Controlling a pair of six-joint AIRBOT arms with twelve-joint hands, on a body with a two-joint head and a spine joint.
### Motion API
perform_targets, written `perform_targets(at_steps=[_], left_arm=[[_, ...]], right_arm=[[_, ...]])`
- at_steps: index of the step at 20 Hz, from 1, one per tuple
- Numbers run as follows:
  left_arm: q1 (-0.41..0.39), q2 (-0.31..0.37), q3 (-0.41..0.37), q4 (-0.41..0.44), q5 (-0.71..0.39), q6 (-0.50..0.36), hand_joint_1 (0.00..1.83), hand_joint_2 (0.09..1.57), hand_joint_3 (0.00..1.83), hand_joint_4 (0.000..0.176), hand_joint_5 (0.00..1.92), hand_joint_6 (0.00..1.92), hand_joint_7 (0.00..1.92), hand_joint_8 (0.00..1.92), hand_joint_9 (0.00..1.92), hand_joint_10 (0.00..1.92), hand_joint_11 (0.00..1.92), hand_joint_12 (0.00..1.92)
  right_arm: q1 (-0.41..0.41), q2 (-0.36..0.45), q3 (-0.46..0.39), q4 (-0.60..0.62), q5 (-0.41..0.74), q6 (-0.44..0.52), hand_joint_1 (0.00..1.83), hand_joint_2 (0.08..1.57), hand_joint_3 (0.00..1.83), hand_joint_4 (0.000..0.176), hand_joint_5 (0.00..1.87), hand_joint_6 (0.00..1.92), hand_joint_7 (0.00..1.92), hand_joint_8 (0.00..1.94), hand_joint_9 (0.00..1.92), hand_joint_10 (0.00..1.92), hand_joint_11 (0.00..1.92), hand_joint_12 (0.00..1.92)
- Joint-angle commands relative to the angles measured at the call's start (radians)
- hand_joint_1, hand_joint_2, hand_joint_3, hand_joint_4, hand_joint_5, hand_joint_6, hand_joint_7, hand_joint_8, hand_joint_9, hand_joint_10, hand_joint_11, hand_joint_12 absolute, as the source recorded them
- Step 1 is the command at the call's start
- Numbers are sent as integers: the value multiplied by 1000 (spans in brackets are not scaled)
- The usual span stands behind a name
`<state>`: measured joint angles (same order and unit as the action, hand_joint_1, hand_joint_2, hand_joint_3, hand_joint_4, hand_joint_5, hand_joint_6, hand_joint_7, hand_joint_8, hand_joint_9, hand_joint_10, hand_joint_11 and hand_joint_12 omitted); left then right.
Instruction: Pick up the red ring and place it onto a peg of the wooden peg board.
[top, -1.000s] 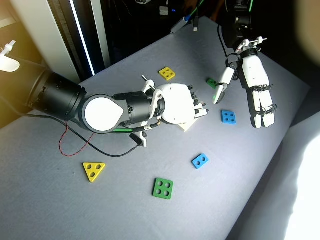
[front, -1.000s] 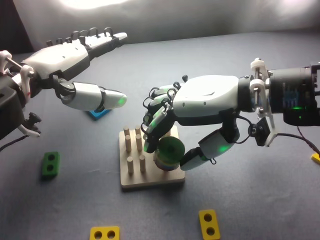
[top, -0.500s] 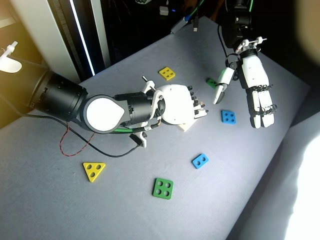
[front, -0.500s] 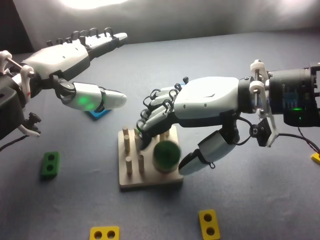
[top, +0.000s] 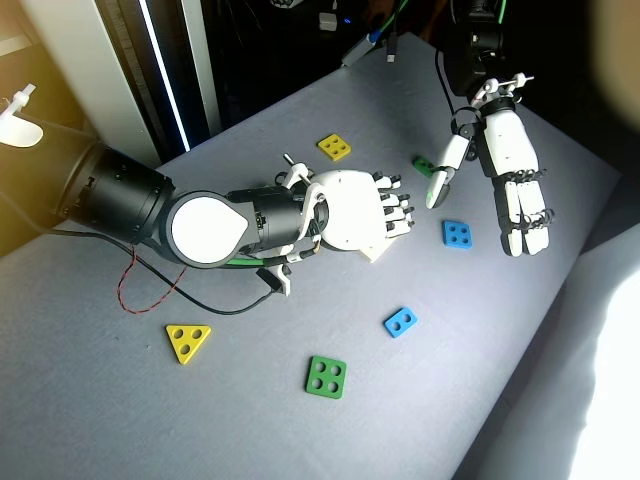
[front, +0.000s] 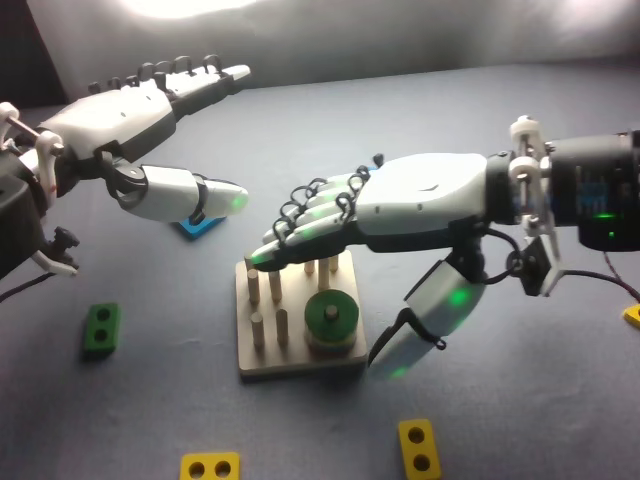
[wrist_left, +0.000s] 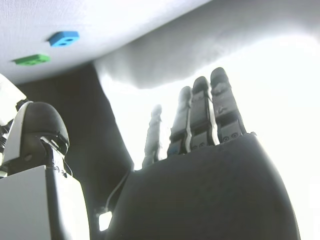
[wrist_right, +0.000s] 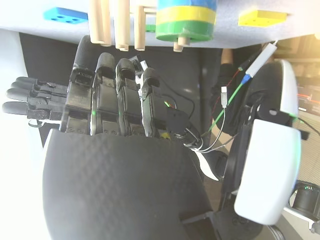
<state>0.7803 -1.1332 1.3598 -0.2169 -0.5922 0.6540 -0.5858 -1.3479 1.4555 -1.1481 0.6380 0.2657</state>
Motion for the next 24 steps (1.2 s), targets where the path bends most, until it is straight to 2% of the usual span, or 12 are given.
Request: perform_targets(at_steps=[1, 2, 4, 5, 7, 9, 16, 18, 19, 20, 22, 24], left_arm=[[-3, 6, 2, -6, -126, -2, 604, 1072, 0, 176, 38, 4, 0, 0, 0, 0, 0, 0], [-1, 8, -1, -8, -130, -2, 608, 1073, 0, 176, 35, 2, 0, 0, 0, 0, 0, 0], [4, 15, -8, -13, -142, -2, 556, 1053, 0, 176, 26, 0, 0, 0, 0, 0, 0, 0], [8, 20, -13, -16, -151, -2, 548, 1047, 0, 176, 30, 2, 0, 0, 0, 0, 0, 0], [15, 32, -27, -22, -171, -2, 558, 1039, 0, 176, 30, 1, 0, 0, 0, 0, 0, 0], [23, 45, -42, -28, -196, -2, 546, 1023, 0, 176, 22, 0, 0, 0, 0, 0, 0, 0], [52, 101, -113, -24, -299, -6, 572, 1008, 0, 176, 39, 5, 0, 0, 0, 0, 0, 0], [62, 125, -141, -18, -345, -14, 528, 1003, 0, 176, 36, 3, 0, 0, 0, 0, 0, 0], [74, 145, -164, -17, -383, -15, 530, 999, 0, 167, 44, 6, 0, 0, 0, 0, 0, 0], [80, 155, -174, -17, -401, -18, 553, 991, 0, 171, 50, 7, 0, 0, 0, 0, 0, 0], [102, 183, -204, -17, -458, -28, 544, 977, 0, 147, 59, 9, 0, 0, 0, 0, 0, 0], [113, 206, -230, -11, -506, -31, 574, 968, 0, 170, 39, 2, 0, 0, 0, 0, 0, 0]], right_arm=[[-1, 9, -5, 62, 64, 8, 651, 851, 4, 90, 181, 5, 156, 5, 43, 271, 0, 1090], [-14, 26, -8, 90, 64, 5, 625, 851, 2, 105, 183, 4, 159, 4, 28, 286, 0, 1014], [-39, 55, -19, 165, 66, -30, 540, 834, 0, 66, 204, 4, 192, 1, 28, 257, 0, 699], [-50, 70, -26, 206, 69, -56, 580, 847, 1, 83, 156, 0, 106, 0, 5, 107, 0, 232], [-75, 114, -55, 326, 79, -136, 653, 893, 19, 79, 100, 1, 75, 6, 1, 20, 0, 8], [-100, 152, -75, 450, 105, -214, 668, 893, 16, 106, 84, 1, 55, 1, 0, 0, 0, 0], [-154, 251, -139, 749, 223, -402, 593, 878, 0, 0, 94, 30, 114, 23, 44, 18, 22, 12], [-175, 273, -153, 819, 269, -436, 502, 898, 8, 0, 27, 5, 84, 7, 41, 14, 51, 32], [-188, 293, -166, 868, 304, -460, 464, 923, 19, 63, 41, 11, 95, 10, 41, 13, 25, 24], [-193, 303, -173, 888, 319, -473, 459, 910, 8, 71, 37, 3, 35, 1, 27, 4, 4, 173], [-210, 339, -199, 955, 382, -516, 524, 894, 0, 59, 77, 16, 140, 34, 109, 37, 0, 452], [-218, 369, -220, 997, 433, -547, 552, 884, 0, 61, 81, 15, 168, 37, 139, 52, 0, 570]])
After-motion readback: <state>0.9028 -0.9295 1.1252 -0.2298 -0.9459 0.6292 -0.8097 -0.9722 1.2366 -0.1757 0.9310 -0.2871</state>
